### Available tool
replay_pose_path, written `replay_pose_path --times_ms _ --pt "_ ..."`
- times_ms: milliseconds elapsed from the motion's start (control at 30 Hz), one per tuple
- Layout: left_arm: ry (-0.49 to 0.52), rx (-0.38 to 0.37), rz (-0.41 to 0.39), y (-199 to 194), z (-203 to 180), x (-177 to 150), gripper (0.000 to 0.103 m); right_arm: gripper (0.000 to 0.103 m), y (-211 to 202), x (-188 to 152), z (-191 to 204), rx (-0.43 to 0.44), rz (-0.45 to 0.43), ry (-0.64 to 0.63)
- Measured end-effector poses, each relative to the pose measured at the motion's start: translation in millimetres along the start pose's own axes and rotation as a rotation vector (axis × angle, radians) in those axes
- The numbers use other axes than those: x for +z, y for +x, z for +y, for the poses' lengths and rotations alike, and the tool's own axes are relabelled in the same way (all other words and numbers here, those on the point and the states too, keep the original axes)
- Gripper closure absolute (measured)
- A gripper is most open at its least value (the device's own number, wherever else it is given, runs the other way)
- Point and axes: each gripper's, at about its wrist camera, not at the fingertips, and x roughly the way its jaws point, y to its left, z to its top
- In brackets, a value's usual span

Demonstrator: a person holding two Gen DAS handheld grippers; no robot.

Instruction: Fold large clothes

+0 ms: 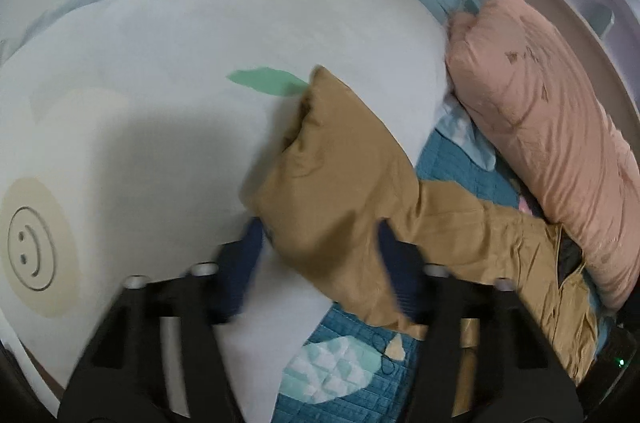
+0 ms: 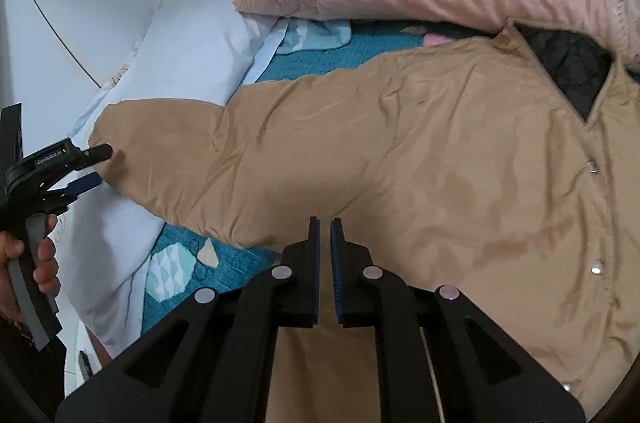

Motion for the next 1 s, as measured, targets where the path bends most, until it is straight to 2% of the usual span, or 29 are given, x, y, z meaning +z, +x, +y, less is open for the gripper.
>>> replay_pose_path --times_ms 33,100,200,233,367,500,567,600,700,767,833,867,1000 --pt "0.028 0.026 -0.008 0.1 -4.1 0.3 0.086 0.099 6.3 1.2 -1.3 0.01 0.008 0.012" --pt "0.027 -0.031 -0.025 -6.7 -7.2 1.4 0.092 0.099 20.0 2.0 -6.4 0.019 0.04 0.043" --pt "0.061 -0.115 -0.075 -31.7 -23.6 1.6 0.095 0.099 49.3 -1.9 -19.3 0.004 0.116 0.087" --pt "0.074 -0.14 -0.092 -39.5 -31.0 1.7 0.095 0.103 57.1 -4.0 -25.3 0.002 0.119 0.101" --pt "0.169 -0.289 -0.157 -81.2 -83.8 -2.3 0.096 0.103 60.3 -2.1 -42.9 0.087 0.128 0.201" --pt "0.253 -0.434 -0.165 -103.4 -150.2 -13.7 0.098 0.1 23.5 -6.1 -58.8 0.149 0.038 0.221" --pt "0.302 -0.498 -0.159 -108.7 -189.7 -22.8 0.099 0.099 -1.6 -11.6 -76.1 0.143 -0.01 0.235" --pt "0.322 -0.524 -0.154 -109.2 -209.6 -28.8 0.099 0.098 -13.0 -15.2 -82.9 0.135 -0.026 0.237" --pt "0.368 -0.582 -0.12 -101.6 -264.0 -50.4 0.099 0.097 -60.8 -29.1 -124.1 0.031 -0.093 0.229" --pt "0.403 -0.588 -0.087 -88.1 -296.3 -66.0 0.099 0.096 -92.4 -38.9 -159.7 -0.039 -0.114 0.235" --pt "0.422 -0.567 -0.046 -69.3 -310.6 -78.2 0.099 0.096 -111.6 -46.3 -184.7 -0.071 -0.113 0.241" --pt "0.435 -0.538 -0.042 -64.0 -310.6 -81.2 0.099 0.096 -121.8 -51.3 -200.3 -0.085 -0.108 0.249" --pt "0.508 -0.333 -0.024 -37.4 -289.3 -86.7 0.095 0.096 -130.7 -63.8 -228.5 -0.082 -0.1 0.291"
